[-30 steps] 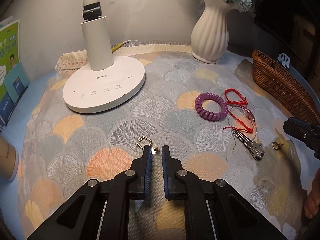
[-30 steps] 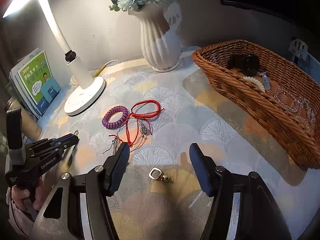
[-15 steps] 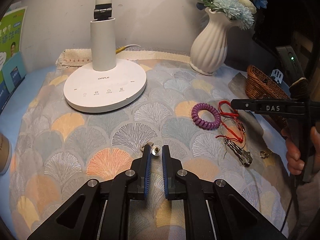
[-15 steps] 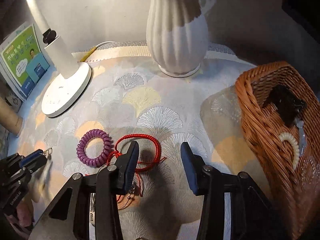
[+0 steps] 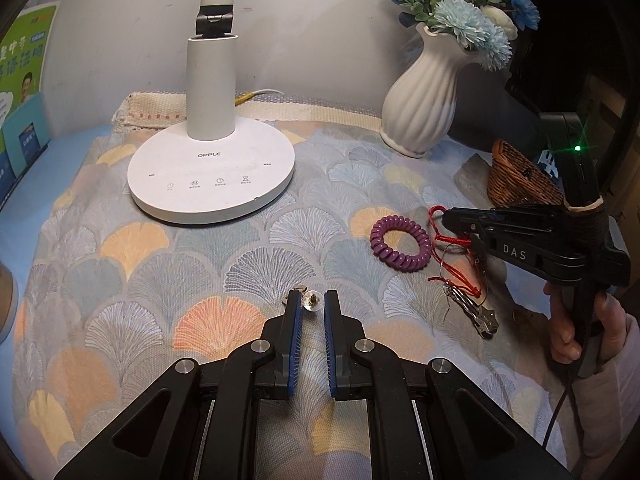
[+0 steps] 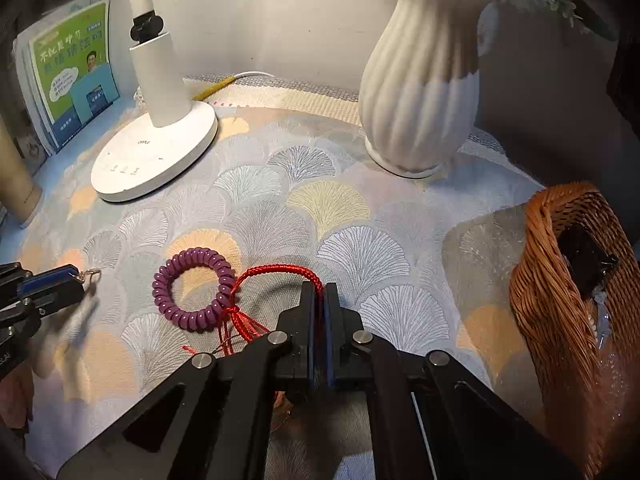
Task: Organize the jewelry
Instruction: 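Lift both held items and carry them over the wicker basket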
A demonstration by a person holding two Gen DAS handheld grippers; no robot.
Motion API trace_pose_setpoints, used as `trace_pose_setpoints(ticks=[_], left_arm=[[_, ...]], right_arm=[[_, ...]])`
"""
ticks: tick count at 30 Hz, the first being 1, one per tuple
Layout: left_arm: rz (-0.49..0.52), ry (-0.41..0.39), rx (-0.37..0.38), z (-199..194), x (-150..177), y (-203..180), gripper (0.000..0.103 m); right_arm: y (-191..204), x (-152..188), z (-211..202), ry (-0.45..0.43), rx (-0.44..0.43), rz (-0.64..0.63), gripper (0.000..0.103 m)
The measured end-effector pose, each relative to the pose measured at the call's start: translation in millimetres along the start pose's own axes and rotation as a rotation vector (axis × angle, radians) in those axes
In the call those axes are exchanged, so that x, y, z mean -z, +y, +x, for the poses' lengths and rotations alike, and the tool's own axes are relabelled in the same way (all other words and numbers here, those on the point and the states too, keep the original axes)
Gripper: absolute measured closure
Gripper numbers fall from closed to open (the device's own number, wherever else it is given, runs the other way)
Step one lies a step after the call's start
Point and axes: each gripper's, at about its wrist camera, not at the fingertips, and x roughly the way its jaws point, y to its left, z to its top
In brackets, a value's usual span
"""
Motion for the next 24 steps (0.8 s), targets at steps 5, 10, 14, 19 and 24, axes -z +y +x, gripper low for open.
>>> trace_pose_setpoints(ticks=[5, 10, 14, 19, 24], left_arm=[[-0.008, -0.004, 0.006, -1, 1, 2, 0.093], [0.004, -0.015, 0.003, -2, 2, 0, 0.093], [0.026, -0.045, -0.031, -7, 4, -5, 0.093], [0.08, -0.096, -0.028, -23, 5, -24, 0.093], [0.142, -0.127, 0.049, -52, -15, -62, 0.093]], right_arm=[[-3, 2, -35, -0.046, -0.002, 0.033, 0.098], [-4, 4, -87, -0.132, -0.002, 0.065, 0.098], [-10, 9, -131, -0.185, 0.019, 0.091, 0.098], [-35, 27, -186, -0.232, 0.06, 0.142, 0.098], [-79, 51, -242, -0.292, 0.144, 0.218, 0.098]])
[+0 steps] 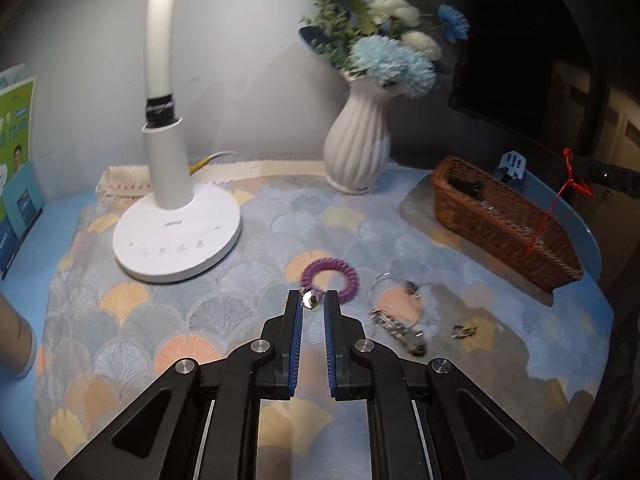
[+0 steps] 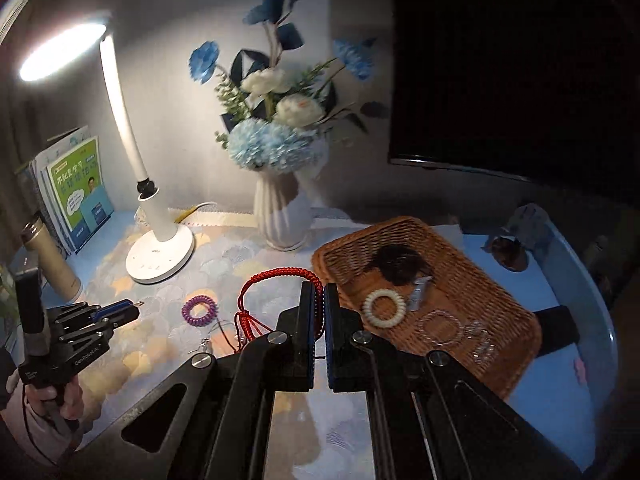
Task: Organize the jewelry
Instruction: 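Lift both held items and carry them over the wicker basket, then open both tools over the wicker basket to drop the items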
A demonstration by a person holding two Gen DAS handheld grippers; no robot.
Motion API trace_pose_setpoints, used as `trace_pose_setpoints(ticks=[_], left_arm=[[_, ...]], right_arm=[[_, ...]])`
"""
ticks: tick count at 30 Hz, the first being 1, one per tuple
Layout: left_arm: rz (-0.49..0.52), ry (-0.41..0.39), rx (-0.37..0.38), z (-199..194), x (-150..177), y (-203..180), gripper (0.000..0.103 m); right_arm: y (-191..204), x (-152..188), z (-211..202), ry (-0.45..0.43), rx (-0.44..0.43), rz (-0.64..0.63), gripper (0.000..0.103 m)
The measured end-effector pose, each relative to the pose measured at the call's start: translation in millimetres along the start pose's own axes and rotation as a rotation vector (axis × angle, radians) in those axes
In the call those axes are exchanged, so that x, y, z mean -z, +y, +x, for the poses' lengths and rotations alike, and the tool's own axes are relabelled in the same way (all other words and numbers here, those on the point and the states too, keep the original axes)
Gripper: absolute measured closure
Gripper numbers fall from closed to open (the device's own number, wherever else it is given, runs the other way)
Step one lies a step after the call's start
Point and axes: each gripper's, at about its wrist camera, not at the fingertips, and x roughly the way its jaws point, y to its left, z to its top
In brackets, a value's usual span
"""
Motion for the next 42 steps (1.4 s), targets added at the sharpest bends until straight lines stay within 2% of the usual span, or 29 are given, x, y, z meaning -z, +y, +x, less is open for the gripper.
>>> trace_pose_setpoints(ticks=[6, 9, 11, 14, 19, 26, 30, 34, 40, 42], left_arm=[[0.128, -0.039, 0.139, -18, -65, -75, 0.093], [0.165, -0.021, 0.244, -11, -101, -116, 0.093], [0.18, 0.003, 0.299, 3, -123, -143, 0.093], [0.203, 0.04, 0.372, 29, -147, -178, 0.093], [0.186, 0.138, 0.458, 86, -159, -209, 0.093], [0.049, 0.297, 0.562, 165, -155, -195, 0.093], [0.004, 0.336, 0.578, 185, -149, -186, 0.093], [0.006, 0.362, 0.554, 197, -148, -183, 0.093], [0.077, 0.364, 0.423, 203, -142, -185, 0.091], [0.094, 0.365, 0.397, 199, -143, -181, 0.084]], right_arm=[[-75, -3, -38, -0.053, 0.122, 0.104, 0.098], [-106, -3, -42, -0.061, 0.189, 0.142, 0.098], [-124, -4, -36, -0.056, 0.198, 0.183, 0.098], [-148, -4, -16, -0.03, 0.2, 0.244, 0.098], [-176, -1, 46, 0.089, 0.149, 0.359, 0.098], [-188, 9, 115, 0.219, 0.107, 0.451, 0.098], [-181, 13, 141, 0.274, 0.123, 0.456, 0.098], [-179, 14, 160, 0.314, 0.124, 0.47, 0.098], [-181, 19, 168, 0.316, 0.074, 0.501, 0.095], [-184, 16, 164, 0.307, 0.07, 0.506, 0.093]])
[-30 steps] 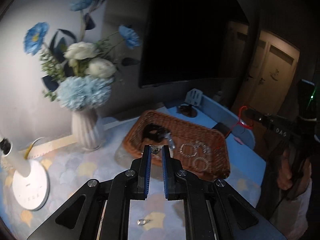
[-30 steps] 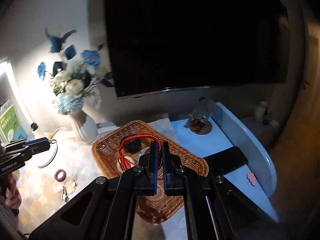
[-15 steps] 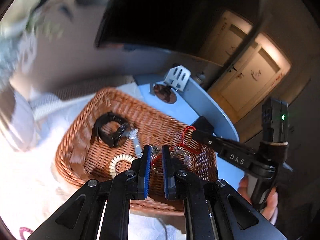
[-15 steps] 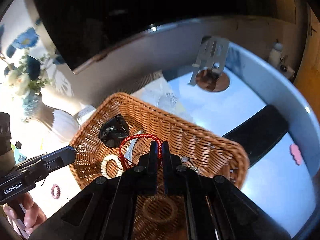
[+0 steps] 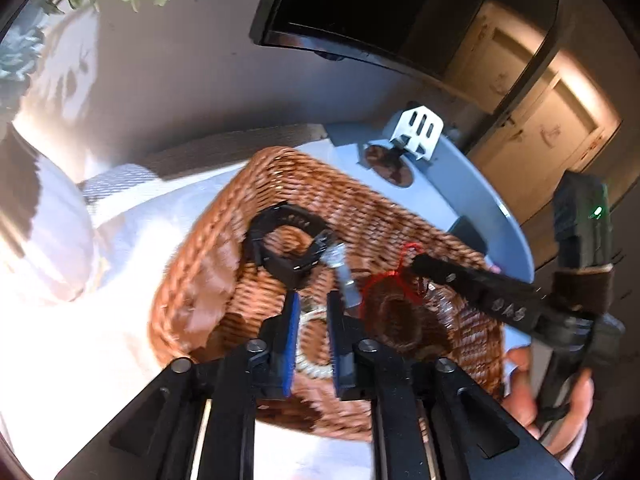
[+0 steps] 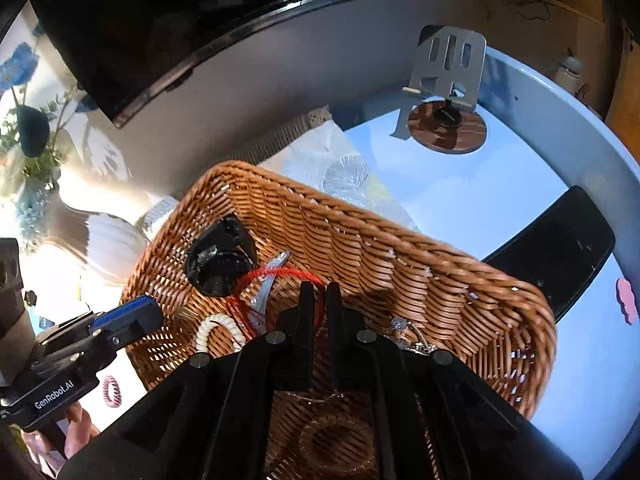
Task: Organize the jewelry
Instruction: 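Open both tools over the wicker basket to drop the items, then move both tools back over the remaining jewelry on the cloth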
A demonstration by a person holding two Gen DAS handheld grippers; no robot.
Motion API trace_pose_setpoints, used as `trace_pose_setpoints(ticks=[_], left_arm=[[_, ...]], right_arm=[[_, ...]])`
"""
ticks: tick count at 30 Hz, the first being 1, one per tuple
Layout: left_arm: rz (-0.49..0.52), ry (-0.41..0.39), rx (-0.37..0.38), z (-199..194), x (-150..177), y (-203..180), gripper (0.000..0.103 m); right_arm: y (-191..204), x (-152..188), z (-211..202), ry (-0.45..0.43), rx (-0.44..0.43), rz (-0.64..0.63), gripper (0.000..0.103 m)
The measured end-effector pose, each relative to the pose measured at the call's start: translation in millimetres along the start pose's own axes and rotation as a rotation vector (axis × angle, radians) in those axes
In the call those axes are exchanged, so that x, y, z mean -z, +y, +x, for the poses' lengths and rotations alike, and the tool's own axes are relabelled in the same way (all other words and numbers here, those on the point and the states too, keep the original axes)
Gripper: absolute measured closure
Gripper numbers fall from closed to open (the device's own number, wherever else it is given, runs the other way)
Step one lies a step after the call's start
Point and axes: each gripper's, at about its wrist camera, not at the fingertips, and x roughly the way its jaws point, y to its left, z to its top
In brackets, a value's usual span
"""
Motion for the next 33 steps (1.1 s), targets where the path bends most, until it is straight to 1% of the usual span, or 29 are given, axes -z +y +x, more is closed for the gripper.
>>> trace_pose_setpoints(ticks=[2, 4, 6, 7, 9, 10, 11, 12, 13, 14, 15, 16, 17, 18, 20, 21, 23, 24, 25, 27, 29, 31, 33], left_arm=[[-0.01, -0.015, 0.003, -13, 1, 4, 0.068], [-0.024, -0.045, 0.021, -32, 2, 8, 0.064], [-0.034, -0.073, 0.047, -54, 7, 9, 0.063], [-0.029, -0.089, 0.061, -71, 11, 8, 0.062], [-0.012, -0.121, 0.064, -106, 24, 4, 0.062], [0.0, -0.144, 0.063, -127, 33, 3, 0.062], [0.011, -0.166, 0.061, -147, 42, 2, 0.058], [0.02, -0.186, 0.054, -166, 52, 1, 0.054], [0.026, -0.209, 0.038, -186, 64, 2, 0.043], [0.027, -0.235, 0.012, -206, 77, 4, 0.033], [0.025, -0.264, -0.024, -224, 93, 8, 0.028], [0.019, -0.298, -0.068, -242, 114, 14, 0.023], [0.01, -0.329, -0.102, -256, 136, 22, 0.022], [-0.007, -0.354, -0.131, -266, 157, 31, 0.022], [-0.058, -0.362, -0.208, -272, 195, 54, 0.022], [-0.083, -0.352, -0.24, -270, 209, 66, 0.022], [-0.124, -0.305, -0.272, -257, 228, 89, 0.022], [-0.145, -0.287, -0.279, -250, 232, 99, 0.022], [-0.162, -0.268, -0.271, -240, 236, 108, 0.023], [-0.187, -0.208, -0.239, -216, 235, 122, 0.023], [-0.233, -0.16, -0.21, -194, 224, 138, 0.023], [-0.266, -0.131, -0.189, -173, 206, 149, 0.023], [-0.274, -0.089, -0.219, -151, 182, 154, 0.023]], right_arm=[[0, -4, -11, -0.014, 0.006, 0.0, 0.091], [2, -6, -28, -0.042, 0.004, -0.01, 0.091], [9, -4, -50, -0.08, -0.006, -0.031, 0.09], [14, -3, -61, -0.097, -0.014, -0.044, 0.089], [29, 5, -85, -0.135, -0.049, -0.084, 0.083], [41, 14, -100, -0.161, -0.076, -0.114, 0.073], [51, 23, -114, -0.186, -0.099, -0.141, 0.066], [60, 34, -125, -0.211, -0.123, -0.165, 0.065], [72, 52, -137, -0.239, -0.159, -0.195, 0.064], [82, 71, -144, -0.257, -0.194, -0.216, 0.056], [90, 93, -146, -0.266, -0.233, -0.227, 0.046], [95, 116, -143, -0.268, -0.273, -0.226, 0.021], [100, 137, -138, -0.271, -0.301, -0.218, 0.015], [105, 160, -129, -0.279, -0.32, -0.212, 0.015], [113, 187, -108, -0.26, -0.301, -0.218, 0.015], [117, 197, -94, -0.246, -0.272, -0.22, 0.016], [122, 207, -77, -0.247, -0.207, -0.22, 0.018], [125, 211, -70, -0.252, -0.171, -0.223, 0.019], [125, 214, -64, -0.256, -0.152, -0.221, 0.019], [124, 214, -57, -0.239, -0.129, -0.216, 0.02], [120, 212, -57, -0.242, -0.133, -0.216, 0.02], [117, 211, -51, -0.215, -0.142, -0.212, 0.02], [116, 213, -50, -0.214, -0.136, -0.212, 0.02]])
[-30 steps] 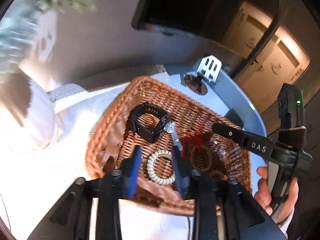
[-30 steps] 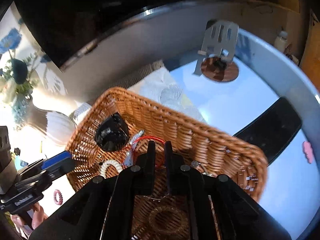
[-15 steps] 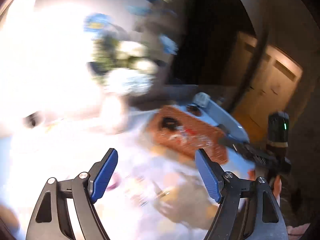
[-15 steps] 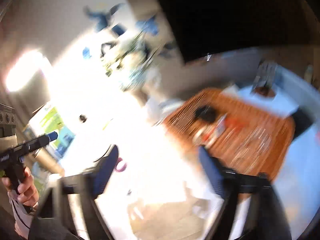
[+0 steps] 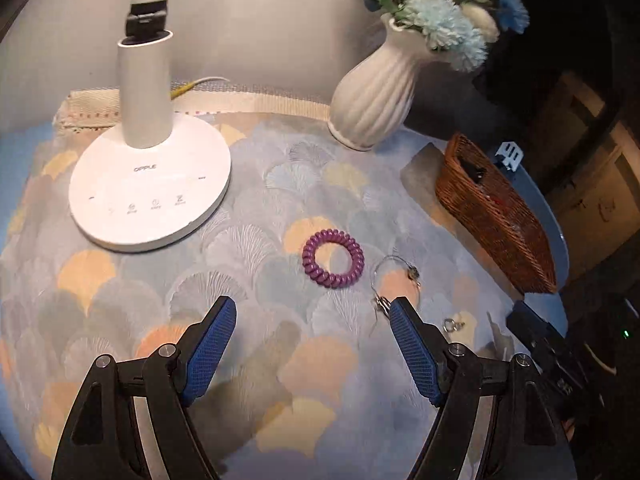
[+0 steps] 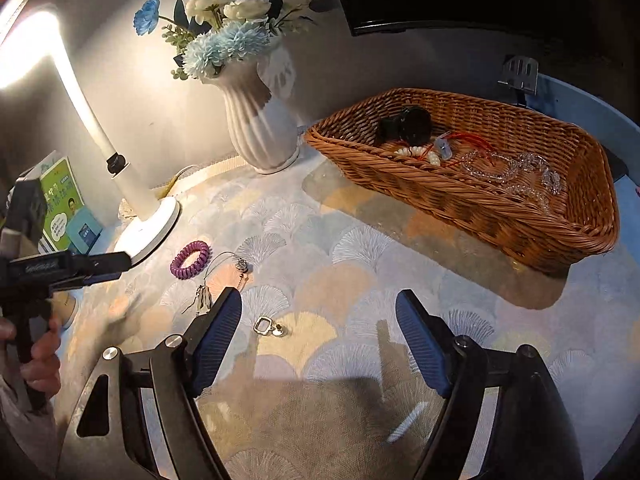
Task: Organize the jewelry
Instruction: 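Move both tools back over the remaining jewelry on the cloth, then grasp the purple spiral hair tie with the left tool while the right tool grasps the heart pendant chain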
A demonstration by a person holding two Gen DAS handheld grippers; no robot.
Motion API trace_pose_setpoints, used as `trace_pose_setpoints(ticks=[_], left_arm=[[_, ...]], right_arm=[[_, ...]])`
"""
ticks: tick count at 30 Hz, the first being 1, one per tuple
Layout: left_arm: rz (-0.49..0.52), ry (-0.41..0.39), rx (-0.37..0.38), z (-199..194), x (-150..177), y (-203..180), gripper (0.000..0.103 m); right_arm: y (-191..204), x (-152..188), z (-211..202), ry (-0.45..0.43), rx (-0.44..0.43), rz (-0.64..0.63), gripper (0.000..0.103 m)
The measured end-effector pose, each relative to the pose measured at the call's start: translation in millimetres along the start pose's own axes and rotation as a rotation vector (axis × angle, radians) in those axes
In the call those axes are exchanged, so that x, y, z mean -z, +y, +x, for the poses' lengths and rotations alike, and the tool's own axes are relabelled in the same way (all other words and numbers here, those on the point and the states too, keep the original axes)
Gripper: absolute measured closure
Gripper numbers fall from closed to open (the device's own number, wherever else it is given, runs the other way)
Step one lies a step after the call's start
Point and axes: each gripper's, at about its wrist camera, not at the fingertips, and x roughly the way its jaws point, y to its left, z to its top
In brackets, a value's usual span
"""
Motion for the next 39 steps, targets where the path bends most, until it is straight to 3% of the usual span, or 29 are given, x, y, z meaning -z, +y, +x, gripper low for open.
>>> trace_pose_setpoints(ticks=[6, 9, 13, 16, 18, 20, 21, 25, 27, 33, 35, 36, 39], left_arm=[[0.141, 0.002, -0.086, 40, -20, -23, 0.025], [0.141, -0.021, -0.003, 45, -13, -13, 0.035], [0.118, 0.0, 0.015, 53, -12, -2, 0.05], [0.103, 0.001, 0.044, 52, -13, 1, 0.05], [0.099, 0.002, 0.051, 53, -13, 2, 0.051], [0.098, -0.004, 0.054, 53, -13, 4, 0.052], [0.103, -0.007, 0.051, 52, -12, 5, 0.053], [0.122, -0.024, 0.012, 53, -10, 4, 0.067], [0.127, -0.028, 0.001, 54, -11, 4, 0.067], [0.165, -0.036, -0.04, 59, -11, -7, 0.065], [0.153, -0.04, -0.034, 59, -11, -6, 0.065], [0.152, -0.043, -0.036, 59, -11, -6, 0.066], [0.167, -0.059, -0.096, 61, -10, -9, 0.091]], right_arm=[[16, 2, 4, 0.028, 0.012, -0.076, 0.02], [21, 3, 7, 0.038, 0.022, -0.101, 0.022], [22, -1, 15, 0.095, -0.01, -0.087, 0.037], [32, -14, 26, 0.178, -0.09, -0.075, 0.039], [51, -29, 38, 0.225, -0.091, -0.118, 0.043], [64, -38, 58, 0.264, -0.094, -0.159, 0.058], [68, -41, 70, 0.273, -0.089, -0.176, 0.059], [69, -42, 97, 0.282, -0.098, -0.166, 0.063], [74, -40, 101, 0.282, -0.105, -0.183, 0.063], [97, -31, 111, 0.271, -0.022, -0.294, 0.066], [105, -28, 112, 0.263, 0.009, -0.34, 0.089], [109, -25, 111, 0.252, 0.021, -0.363, 0.089], [110, -23, 105, 0.224, 0.034, -0.382, 0.09]])
